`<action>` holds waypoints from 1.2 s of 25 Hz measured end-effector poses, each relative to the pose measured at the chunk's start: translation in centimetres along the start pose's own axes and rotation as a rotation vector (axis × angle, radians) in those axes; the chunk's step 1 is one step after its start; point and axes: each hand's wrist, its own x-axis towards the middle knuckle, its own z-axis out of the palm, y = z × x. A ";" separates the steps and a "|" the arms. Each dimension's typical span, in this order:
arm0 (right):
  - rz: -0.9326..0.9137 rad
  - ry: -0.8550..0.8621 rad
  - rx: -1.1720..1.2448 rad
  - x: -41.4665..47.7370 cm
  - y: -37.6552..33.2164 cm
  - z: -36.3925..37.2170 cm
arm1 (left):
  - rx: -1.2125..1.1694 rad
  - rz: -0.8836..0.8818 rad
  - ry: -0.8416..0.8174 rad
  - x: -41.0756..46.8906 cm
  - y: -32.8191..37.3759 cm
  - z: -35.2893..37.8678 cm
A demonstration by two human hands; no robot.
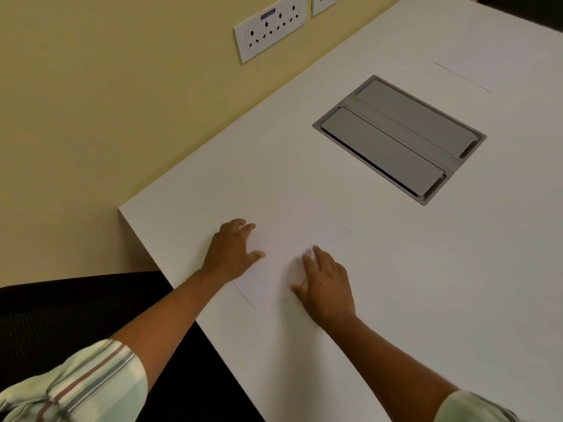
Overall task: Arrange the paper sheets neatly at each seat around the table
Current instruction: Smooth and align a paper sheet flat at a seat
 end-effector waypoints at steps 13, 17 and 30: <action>-0.070 -0.177 -0.111 0.1 0.6 0.4 | 0.131 -0.040 -0.220 -0.9 1.3 2.4; -0.072 -0.195 -0.107 0.2 0.6 -0.1 | 0.142 -0.037 -0.218 -1.0 1.3 2.2; -0.021 -0.157 0.030 -1.0 2.9 -0.7 | 0.192 -0.031 -0.232 -1.1 1.7 1.7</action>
